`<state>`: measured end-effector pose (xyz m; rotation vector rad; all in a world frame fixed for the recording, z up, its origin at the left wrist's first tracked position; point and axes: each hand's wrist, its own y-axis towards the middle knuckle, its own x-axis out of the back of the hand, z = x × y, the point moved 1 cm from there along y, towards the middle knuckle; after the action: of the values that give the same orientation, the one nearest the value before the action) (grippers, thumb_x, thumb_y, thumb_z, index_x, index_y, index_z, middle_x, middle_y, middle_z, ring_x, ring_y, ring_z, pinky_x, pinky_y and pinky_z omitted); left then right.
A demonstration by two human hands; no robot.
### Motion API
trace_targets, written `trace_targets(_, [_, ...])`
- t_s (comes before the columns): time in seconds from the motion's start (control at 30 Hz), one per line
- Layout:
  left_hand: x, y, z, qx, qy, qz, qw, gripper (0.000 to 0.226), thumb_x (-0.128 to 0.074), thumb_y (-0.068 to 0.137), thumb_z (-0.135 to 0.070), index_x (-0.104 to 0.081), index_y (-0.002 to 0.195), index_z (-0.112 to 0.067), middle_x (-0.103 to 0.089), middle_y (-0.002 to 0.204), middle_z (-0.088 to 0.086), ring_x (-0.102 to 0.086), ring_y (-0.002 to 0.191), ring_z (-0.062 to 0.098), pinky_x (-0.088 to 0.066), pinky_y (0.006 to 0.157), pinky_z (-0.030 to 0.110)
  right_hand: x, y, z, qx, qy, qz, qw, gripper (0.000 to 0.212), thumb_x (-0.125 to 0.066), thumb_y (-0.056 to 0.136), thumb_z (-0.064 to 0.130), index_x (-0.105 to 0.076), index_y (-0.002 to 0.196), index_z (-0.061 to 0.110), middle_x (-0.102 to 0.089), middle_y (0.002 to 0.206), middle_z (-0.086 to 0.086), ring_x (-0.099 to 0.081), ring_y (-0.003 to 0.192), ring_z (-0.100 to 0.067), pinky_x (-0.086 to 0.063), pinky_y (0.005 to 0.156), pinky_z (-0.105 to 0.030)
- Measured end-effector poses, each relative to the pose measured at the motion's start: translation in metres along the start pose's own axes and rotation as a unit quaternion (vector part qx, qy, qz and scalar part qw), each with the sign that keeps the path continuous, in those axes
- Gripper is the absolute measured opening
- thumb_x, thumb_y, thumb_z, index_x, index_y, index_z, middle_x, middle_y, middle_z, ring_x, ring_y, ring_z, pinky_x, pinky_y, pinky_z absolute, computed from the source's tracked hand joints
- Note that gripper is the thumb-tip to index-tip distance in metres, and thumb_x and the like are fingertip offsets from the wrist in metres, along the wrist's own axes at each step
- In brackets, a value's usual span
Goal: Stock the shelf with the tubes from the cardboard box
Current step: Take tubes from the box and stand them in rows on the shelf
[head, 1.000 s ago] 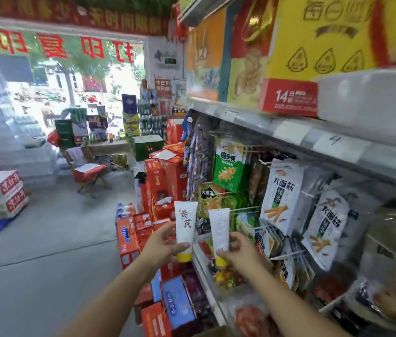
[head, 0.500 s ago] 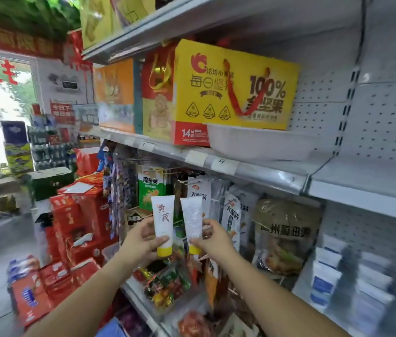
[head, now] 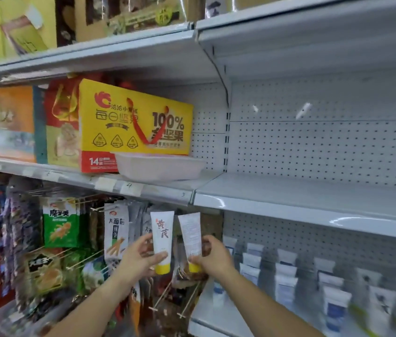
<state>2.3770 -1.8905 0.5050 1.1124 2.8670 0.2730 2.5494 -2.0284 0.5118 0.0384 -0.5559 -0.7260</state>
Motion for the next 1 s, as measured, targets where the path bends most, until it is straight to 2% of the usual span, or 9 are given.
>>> trace_targets(0.1, [-0.044, -0.009, -0.008, 0.003, -0.02, 0.03, 0.999, 0.048, -0.077, 0.082, -0.003, -0.058, 0.121, -0.025, -0.071, 0.11, 0.003, -0.072, 0.092, 0.02, -0.06, 0.062, 0.034, 0.039, -0.017, -0.019, -0.007, 0.008, -0.03, 0.999, 0.046, -0.083, 0.075, 0.016, -0.054, 0.11, 0.025, -0.067, 0.111, 0.003, -0.063, 0.09, -0.007, -0.05, 0.067, -0.009])
trace_targets(0.27, [-0.128, -0.026, -0.012, -0.008, -0.017, 0.068, 0.998, 0.044, -0.075, 0.082, 0.0, -0.059, 0.113, -0.025, -0.075, 0.1, 0.0, -0.074, 0.085, 0.018, -0.061, 0.062, 0.038, 0.115, -0.054, -0.056, -0.024, 0.008, -0.069, 0.997, 0.041, -0.082, 0.075, 0.014, -0.058, 0.107, 0.021, -0.064, 0.093, 0.008, -0.064, 0.082, -0.004, -0.051, 0.063, -0.012])
trace_targets(0.33, [-0.162, -0.031, -0.011, 0.003, -0.028, 0.089, 0.996, 0.044, -0.074, 0.081, 0.004, -0.06, 0.115, -0.021, -0.075, 0.099, 0.003, -0.074, 0.085, 0.023, -0.061, 0.062, 0.045, 0.144, -0.068, -0.071, -0.03, 0.006, -0.089, 0.996, 0.039, -0.082, 0.074, 0.016, -0.059, 0.104, 0.022, -0.065, 0.092, 0.008, -0.065, 0.083, -0.007, -0.053, 0.064, -0.015])
trace_targets(0.43, [-0.212, -0.035, -0.009, 0.012, -0.028, 0.112, 0.993, 0.047, -0.078, 0.079, 0.003, -0.062, 0.117, -0.021, -0.073, 0.105, 0.01, -0.072, 0.092, 0.032, -0.06, 0.068, 0.055, 0.189, -0.091, -0.096, -0.049, 0.006, -0.111, 0.993, 0.039, -0.082, 0.074, 0.012, -0.058, 0.104, 0.021, -0.067, 0.094, 0.007, -0.065, 0.082, -0.007, -0.051, 0.064, -0.011])
trace_targets(0.53, [-0.264, -0.042, -0.01, 0.004, -0.034, 0.137, 0.99, 0.047, -0.077, 0.08, 0.003, -0.061, 0.12, -0.018, -0.071, 0.107, 0.013, -0.071, 0.094, 0.031, -0.061, 0.068, 0.053, 0.234, -0.117, -0.118, -0.063, 0.003, -0.147, 0.987, 0.04, -0.083, 0.073, 0.013, -0.06, 0.106, 0.018, -0.07, 0.098, 0.003, -0.067, 0.083, -0.007, -0.057, 0.073, -0.022])
trace_targets(0.7, [-0.348, -0.062, -0.014, 0.005, -0.047, 0.168, 0.985, 0.05, -0.079, 0.078, 0.002, -0.059, 0.12, -0.017, -0.07, 0.108, 0.009, -0.071, 0.092, 0.028, -0.061, 0.067, 0.052, 0.306, -0.163, -0.148, -0.08, 0.001, -0.193, 0.978, 0.043, -0.083, 0.074, 0.011, -0.06, 0.109, 0.018, -0.07, 0.099, 0.003, -0.067, 0.085, -0.008, -0.05, 0.063, -0.01])
trace_targets(0.8, [-0.398, -0.076, -0.019, 0.004, -0.056, 0.191, 0.98, 0.05, -0.077, 0.079, 0.003, -0.058, 0.12, -0.016, -0.071, 0.109, 0.009, -0.07, 0.096, 0.032, -0.06, 0.07, 0.054, 0.354, -0.197, -0.163, -0.084, -0.009, -0.22, 0.972, 0.042, -0.083, 0.074, 0.012, -0.06, 0.109, 0.018, -0.068, 0.093, 0.008, -0.063, 0.08, -0.001, -0.052, 0.066, -0.01])
trace_targets(0.93, [-0.472, -0.099, -0.028, 0.002, -0.064, 0.227, 0.972, 0.052, -0.073, 0.081, 0.007, -0.053, 0.125, -0.012, -0.067, 0.111, 0.008, -0.067, 0.096, 0.025, -0.062, 0.062, 0.044, 0.418, -0.247, -0.187, -0.1, -0.029, -0.263, 0.959, 0.042, -0.083, 0.075, 0.014, -0.057, 0.106, 0.022, -0.062, 0.085, 0.013, -0.06, 0.075, -0.001, -0.053, 0.066, -0.015])
trace_targets(1.0, [-0.508, -0.111, -0.028, -0.004, -0.067, 0.244, 0.967, 0.051, -0.073, 0.081, 0.006, -0.054, 0.125, -0.011, -0.067, 0.114, 0.01, -0.067, 0.095, 0.024, -0.061, 0.064, 0.044, 0.448, -0.271, -0.199, -0.112, -0.034, -0.278, 0.953, 0.041, -0.082, 0.077, 0.012, -0.056, 0.106, 0.021, -0.063, 0.089, 0.01, -0.059, 0.075, 0.001, -0.05, 0.062, -0.01])
